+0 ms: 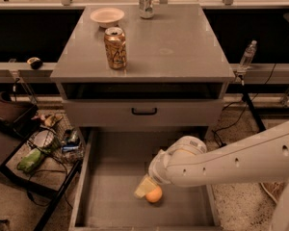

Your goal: Pick orange from middle drawer and place on counter

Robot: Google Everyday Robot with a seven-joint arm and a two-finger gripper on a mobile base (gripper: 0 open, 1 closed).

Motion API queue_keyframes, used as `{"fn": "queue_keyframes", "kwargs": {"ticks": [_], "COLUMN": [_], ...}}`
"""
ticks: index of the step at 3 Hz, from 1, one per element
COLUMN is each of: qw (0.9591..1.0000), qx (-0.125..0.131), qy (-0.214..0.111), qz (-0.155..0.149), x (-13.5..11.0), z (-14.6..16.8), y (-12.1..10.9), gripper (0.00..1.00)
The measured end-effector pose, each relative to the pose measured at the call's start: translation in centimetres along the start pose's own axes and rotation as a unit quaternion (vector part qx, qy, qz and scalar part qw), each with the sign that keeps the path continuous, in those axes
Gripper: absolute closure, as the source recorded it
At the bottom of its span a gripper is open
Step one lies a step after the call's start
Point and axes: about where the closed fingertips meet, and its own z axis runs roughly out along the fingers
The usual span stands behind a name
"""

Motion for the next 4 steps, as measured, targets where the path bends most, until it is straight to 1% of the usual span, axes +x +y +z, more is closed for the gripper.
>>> {"fn": "queue_keyframes", "kwargs": {"ticks": [1, 3, 4], "qw": [0.9999, 0.9996, 0.9989], "qx": [-0.005, -0.023, -0.037], "qy": [-0.003, -0.014, -0.029], "qz": [-0.014, -0.013, -0.007], "x": [0.8, 6.1, 7.6], "z": [1.2, 5.7, 8.0], "y": [-0.3, -1.5, -0.9], "gripper": [0.00, 0.00, 0.00]}}
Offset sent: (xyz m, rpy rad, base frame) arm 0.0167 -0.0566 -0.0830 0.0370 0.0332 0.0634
